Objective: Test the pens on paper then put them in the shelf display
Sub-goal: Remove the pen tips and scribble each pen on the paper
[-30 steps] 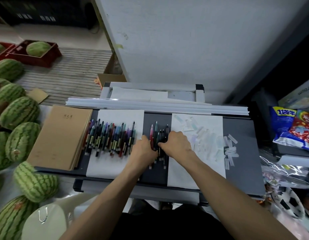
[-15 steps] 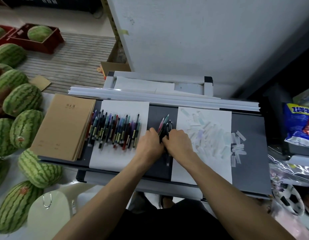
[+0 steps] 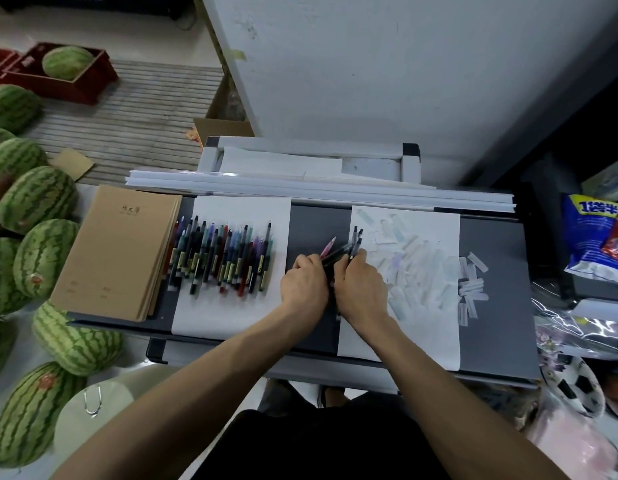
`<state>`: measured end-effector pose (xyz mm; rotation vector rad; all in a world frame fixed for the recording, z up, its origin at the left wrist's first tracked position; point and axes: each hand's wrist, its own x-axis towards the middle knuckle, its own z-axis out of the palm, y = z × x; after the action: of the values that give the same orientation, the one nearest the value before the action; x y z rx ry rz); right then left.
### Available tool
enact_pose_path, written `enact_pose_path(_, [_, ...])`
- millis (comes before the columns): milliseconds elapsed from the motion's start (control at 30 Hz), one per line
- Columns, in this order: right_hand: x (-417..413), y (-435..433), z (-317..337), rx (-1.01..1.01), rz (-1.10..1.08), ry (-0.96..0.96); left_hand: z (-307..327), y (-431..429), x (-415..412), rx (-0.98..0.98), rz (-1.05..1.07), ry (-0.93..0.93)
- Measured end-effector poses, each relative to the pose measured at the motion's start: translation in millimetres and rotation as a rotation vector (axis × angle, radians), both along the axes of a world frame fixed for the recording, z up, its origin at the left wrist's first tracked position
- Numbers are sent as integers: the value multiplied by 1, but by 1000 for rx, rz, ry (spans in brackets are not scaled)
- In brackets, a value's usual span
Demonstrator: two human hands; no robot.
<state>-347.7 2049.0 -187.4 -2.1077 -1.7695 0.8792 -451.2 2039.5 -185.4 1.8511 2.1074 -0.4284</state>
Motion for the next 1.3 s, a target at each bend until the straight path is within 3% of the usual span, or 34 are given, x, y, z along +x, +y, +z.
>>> enact_pose_path(200, [10,1,3,36,-221,342,-3,2,-13,52,-111,19])
enact_pose_path(333, [9,6,6,-31,-324,490,1,6,-26,85,-68,-85])
enact_pose_path(467, [9,8,7,-63,-410,647,1,5,-40,174,127,-409])
enact_pose_path(633, [3,15,5,-36,-450,773,0,-11,-39,381,295,-989])
enact_pose_path(800, [-11,25,8,40,-355,868,-11,-11,-28,505,380,-1207])
enact_pose_path(1000, [-24,27,7,242,-318,963,-29,-1,-19,672,452,-1253])
enact_pose_path(1200, [-37,31,3,346,-435,900,-39,7,-17,752,439,-1276])
enact_pose_path(1300, [-38,33,1,388,-331,917,-39,5,-18,743,423,-1310])
